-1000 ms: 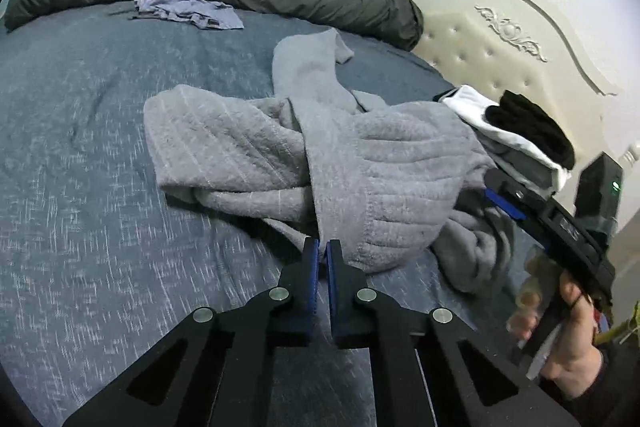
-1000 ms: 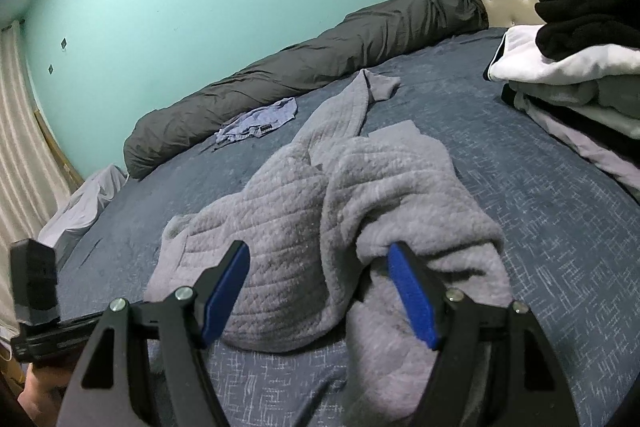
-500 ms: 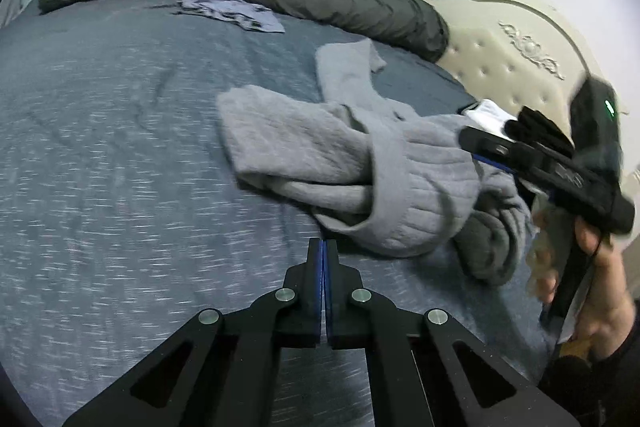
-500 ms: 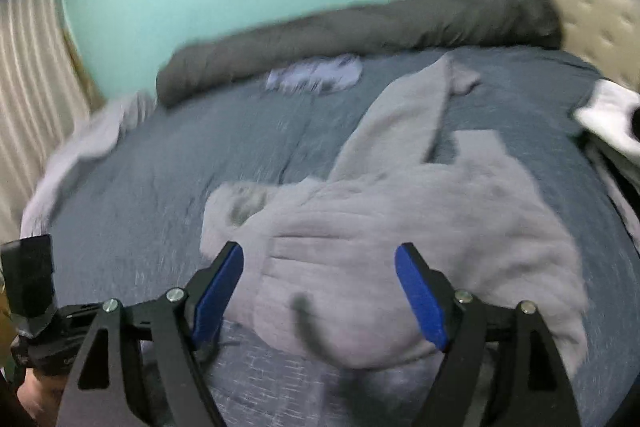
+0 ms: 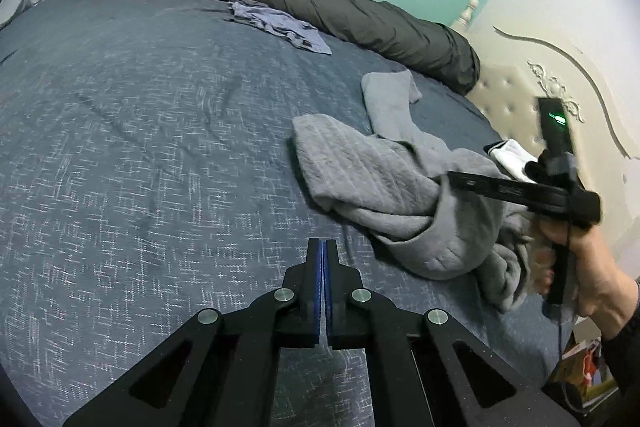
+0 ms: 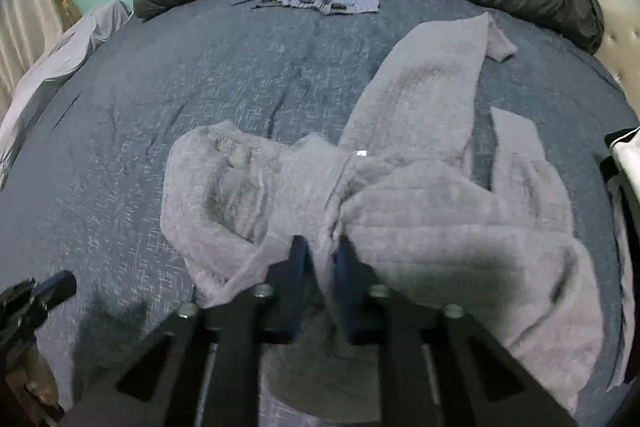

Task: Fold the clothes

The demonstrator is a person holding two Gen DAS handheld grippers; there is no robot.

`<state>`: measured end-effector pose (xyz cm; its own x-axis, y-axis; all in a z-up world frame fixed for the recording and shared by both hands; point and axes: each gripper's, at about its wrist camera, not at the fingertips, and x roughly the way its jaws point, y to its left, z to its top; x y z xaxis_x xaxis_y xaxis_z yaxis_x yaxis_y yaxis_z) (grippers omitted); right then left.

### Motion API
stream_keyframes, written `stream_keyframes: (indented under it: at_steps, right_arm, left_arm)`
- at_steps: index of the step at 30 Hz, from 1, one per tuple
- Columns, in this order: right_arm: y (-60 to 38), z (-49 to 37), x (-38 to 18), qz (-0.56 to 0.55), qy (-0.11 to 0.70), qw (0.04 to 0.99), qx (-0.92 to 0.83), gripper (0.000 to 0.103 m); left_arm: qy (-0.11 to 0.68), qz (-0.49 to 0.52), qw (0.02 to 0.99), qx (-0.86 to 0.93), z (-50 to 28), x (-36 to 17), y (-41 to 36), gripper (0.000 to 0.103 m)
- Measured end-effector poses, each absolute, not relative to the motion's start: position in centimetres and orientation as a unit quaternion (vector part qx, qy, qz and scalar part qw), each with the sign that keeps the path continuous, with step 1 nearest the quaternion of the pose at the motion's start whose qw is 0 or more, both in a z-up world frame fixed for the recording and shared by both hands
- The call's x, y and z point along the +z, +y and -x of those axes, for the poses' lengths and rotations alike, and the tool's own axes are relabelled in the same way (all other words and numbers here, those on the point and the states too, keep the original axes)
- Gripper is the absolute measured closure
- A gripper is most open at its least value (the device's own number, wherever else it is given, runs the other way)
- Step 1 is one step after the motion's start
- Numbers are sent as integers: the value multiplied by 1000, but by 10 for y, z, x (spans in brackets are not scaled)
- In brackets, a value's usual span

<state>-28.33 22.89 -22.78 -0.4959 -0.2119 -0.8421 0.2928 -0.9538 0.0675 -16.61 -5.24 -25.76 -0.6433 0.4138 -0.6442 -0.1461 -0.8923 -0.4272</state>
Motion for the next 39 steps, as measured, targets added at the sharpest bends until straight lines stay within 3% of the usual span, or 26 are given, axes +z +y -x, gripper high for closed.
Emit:
stream_keyframes:
  at_steps: [8, 10, 12, 14, 26, 39]
  right_arm:
    - [286, 225, -197, -450, 62, 155, -877, 93]
    - [300, 210, -189, -442, 67, 157, -880, 93]
    - [314, 195, -182, -434, 72, 159, -884, 93]
    - [327, 182, -179, -432, 77, 159, -885, 93]
    - [359, 166, -207, -465, 91, 114, -873, 94]
    - [349, 169, -183, -423, 83, 130, -893, 94]
  left_arm:
    - [-184, 391, 166, 887, 174, -254, -40, 102]
    - [-194, 385, 170, 886, 179, -251, -33, 97]
    - [-206, 383, 177, 883, 184, -251, -26, 79]
    - [-211, 380, 186, 881, 189, -249, -16, 74]
    - [-163, 435, 255, 848, 202, -270, 70, 76]
    - [-138, 463, 218, 848, 198, -286, 28, 76]
